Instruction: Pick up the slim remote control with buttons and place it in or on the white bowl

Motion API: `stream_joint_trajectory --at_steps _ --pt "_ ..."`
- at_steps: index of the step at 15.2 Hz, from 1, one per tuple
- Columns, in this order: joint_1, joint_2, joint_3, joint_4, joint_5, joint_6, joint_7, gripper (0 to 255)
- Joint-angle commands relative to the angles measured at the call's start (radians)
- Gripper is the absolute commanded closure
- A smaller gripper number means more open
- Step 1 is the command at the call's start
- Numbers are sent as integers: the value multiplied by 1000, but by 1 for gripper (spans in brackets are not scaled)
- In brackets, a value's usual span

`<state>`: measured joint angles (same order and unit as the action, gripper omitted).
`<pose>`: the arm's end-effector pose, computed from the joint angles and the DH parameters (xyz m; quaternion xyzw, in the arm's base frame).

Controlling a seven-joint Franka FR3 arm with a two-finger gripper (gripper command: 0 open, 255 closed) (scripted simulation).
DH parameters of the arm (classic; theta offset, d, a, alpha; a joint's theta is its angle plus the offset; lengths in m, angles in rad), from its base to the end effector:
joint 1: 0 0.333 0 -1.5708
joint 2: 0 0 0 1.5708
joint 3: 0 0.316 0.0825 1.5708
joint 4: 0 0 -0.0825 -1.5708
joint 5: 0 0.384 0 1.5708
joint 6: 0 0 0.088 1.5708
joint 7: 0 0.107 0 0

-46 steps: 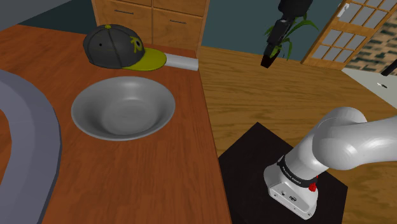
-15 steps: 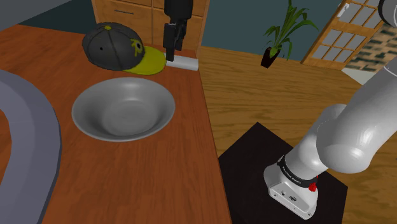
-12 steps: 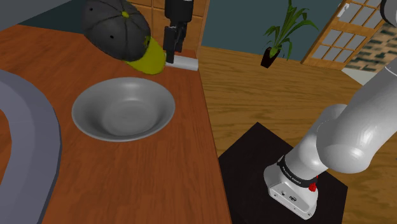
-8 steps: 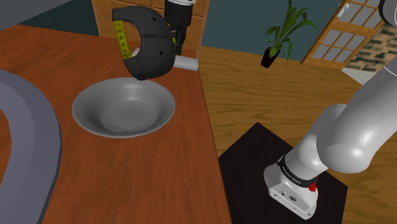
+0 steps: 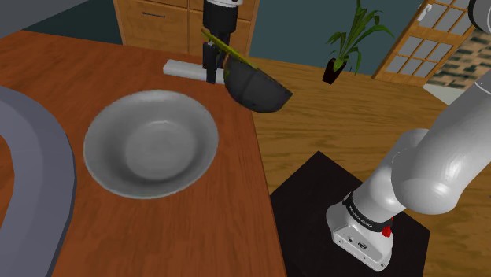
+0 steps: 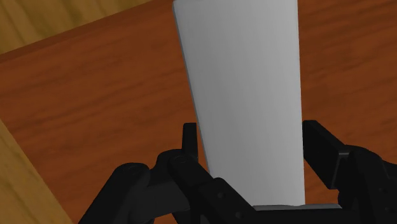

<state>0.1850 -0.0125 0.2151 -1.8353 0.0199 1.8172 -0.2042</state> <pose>0.5135 0.2195 0.5265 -0.9554 -0.2952 0.0037 0.0080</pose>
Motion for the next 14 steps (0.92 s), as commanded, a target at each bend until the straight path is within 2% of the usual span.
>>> stream_joint_trajectory --at_steps 1,5,14 --pt "0 0 0 0 0 0 0 255" --pt "0 1 0 0 0 0 0 255" --pt "0 4 0 124 -1 -121 2 255"
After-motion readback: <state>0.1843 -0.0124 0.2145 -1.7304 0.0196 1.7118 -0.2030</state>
